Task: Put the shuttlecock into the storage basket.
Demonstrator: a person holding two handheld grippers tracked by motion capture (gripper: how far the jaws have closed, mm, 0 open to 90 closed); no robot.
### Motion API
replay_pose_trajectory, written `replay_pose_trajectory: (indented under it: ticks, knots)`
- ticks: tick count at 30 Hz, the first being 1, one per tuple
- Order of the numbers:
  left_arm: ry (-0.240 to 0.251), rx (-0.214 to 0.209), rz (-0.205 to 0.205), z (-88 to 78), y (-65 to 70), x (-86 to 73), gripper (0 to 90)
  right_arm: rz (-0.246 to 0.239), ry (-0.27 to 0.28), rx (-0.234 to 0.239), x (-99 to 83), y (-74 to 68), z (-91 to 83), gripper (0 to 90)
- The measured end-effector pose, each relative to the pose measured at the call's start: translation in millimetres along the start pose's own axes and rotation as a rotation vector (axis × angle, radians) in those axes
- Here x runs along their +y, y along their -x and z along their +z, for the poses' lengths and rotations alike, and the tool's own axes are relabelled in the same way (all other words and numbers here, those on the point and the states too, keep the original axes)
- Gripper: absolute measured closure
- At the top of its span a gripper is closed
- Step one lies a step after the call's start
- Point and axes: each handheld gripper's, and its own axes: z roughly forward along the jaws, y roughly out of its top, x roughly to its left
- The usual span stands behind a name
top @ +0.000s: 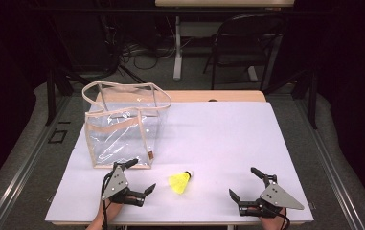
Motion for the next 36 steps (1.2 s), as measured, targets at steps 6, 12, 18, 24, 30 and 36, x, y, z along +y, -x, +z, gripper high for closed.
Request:
replay_pose_trajectory:
  ticks: [6, 12, 18, 24, 30, 36]
  knots:
    - [-0.011, -0.024, 0.008, 7.3, 1.0, 2.5, 0.0, 0.001, -0.002, 0.002, -0.1, 0.0, 0.0, 0.6]
    - [-0.025, -0.049, 0.016, 14.7, 1.9, 5.2, 0.0, 0.003, -0.002, 0.001, -0.3, 0.0, 0.1, 0.6]
    - [-0.043, -0.068, 0.03, 21.7, 3.8, 8.2, 0.0, 0.002, -0.005, 0.004, -0.4, -0.1, 0.1, 0.7]
    - [-0.061, -0.099, 0.032, 28.6, 3.9, 11.7, 0.0, 0.001, -0.007, 0.005, -0.5, 0.2, 0.1, 0.7]
    - [-0.078, -0.13, 0.04, 35.7, 3.8, 15.5, 0.0, 0.004, -0.007, 0.005, -0.7, 0.3, 0.1, 0.7]
    - [-0.104, -0.159, 0.028, 42.3, 1.9, 21.1, 0.0, 0.001, -0.008, 0.008, -0.7, 0.3, 0.2, 0.7]
